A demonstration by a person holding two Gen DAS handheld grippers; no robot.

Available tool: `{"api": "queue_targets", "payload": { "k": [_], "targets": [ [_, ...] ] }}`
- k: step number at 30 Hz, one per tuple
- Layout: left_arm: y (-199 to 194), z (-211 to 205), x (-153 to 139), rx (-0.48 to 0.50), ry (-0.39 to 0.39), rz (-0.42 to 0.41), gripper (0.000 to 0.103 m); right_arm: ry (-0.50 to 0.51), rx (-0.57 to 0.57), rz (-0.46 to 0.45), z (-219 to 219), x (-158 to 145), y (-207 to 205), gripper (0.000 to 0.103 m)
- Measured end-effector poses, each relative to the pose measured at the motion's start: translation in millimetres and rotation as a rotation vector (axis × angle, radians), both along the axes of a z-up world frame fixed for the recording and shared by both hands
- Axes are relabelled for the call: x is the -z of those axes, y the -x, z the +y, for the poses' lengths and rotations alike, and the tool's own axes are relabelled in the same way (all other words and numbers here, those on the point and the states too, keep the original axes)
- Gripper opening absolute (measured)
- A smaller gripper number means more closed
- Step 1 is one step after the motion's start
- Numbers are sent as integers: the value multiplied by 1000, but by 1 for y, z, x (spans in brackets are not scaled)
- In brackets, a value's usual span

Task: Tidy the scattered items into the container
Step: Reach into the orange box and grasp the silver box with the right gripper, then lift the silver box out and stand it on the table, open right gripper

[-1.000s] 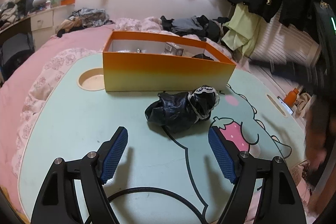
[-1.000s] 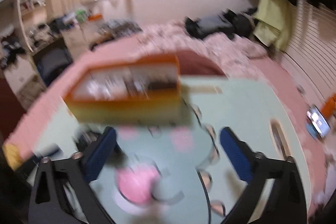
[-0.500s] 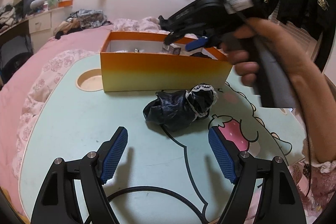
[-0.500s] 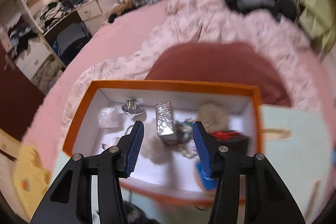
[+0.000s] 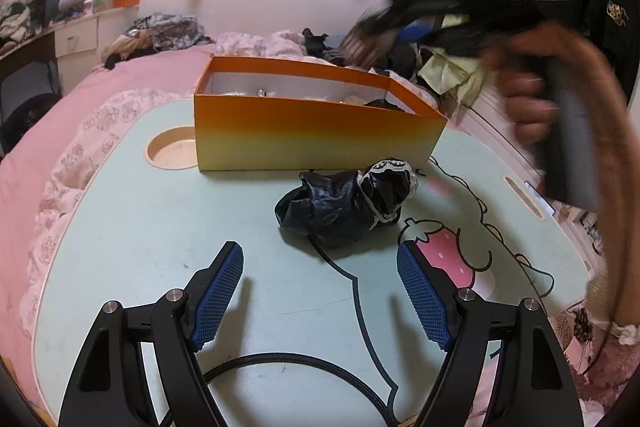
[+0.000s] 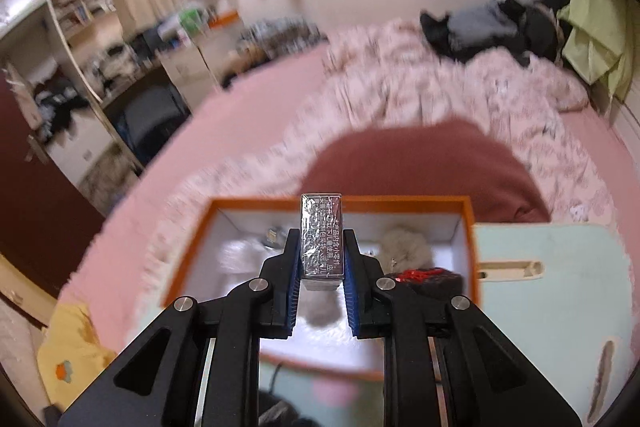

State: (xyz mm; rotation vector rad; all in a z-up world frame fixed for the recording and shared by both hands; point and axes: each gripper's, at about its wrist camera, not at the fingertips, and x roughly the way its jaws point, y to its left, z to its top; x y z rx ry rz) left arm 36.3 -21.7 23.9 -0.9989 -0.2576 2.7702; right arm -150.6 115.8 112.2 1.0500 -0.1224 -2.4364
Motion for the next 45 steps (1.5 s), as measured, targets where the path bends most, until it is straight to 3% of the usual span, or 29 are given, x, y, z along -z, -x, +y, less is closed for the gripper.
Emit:
{"api": "queue_targets", "payload": {
  "k": [4,7,14,22,26,28,29,30,33,39,42,45],
  "targets": [
    [2,-1,1,-1,-6,-7,79,57,-42,49,21,-27,-39,20],
    [3,-2,2,-1,-9,-14,79,83,-78,25,38,-24,-66,20],
    [3,3,2,4,10,-19,79,53,-58,-125,64,34,-96,20],
    [2,1,2,1,15,-22,79,-139,-2,-142,51,78,-96,23],
    [3,1,2,0,12,-21,79,-86,-6,-181,58,95,-99,35],
    [4,1,3,-3,11,-21,79,-72,16,-164,64,96,-104,50],
    [4,1,3,-5,12,-21,79,-73,28,-146,65,96,-109,67],
    [4,1,3,-7,13,-22,79,-71,37,-123,68,94,-113,76],
    [4,0,3,-10,14,-24,79,-58,48,-83,78,91,-125,78],
    [5,-10,-10,-25,-3,-2,79,-7,45,-101,85,100,-140,78],
    [14,-19,-33,-28,-39,-9,79,3,60,-67,81,102,-150,78],
    [36,-24,-63,-55,-10,-4,79,9,61,-39,79,97,-152,78]
  ]
}}
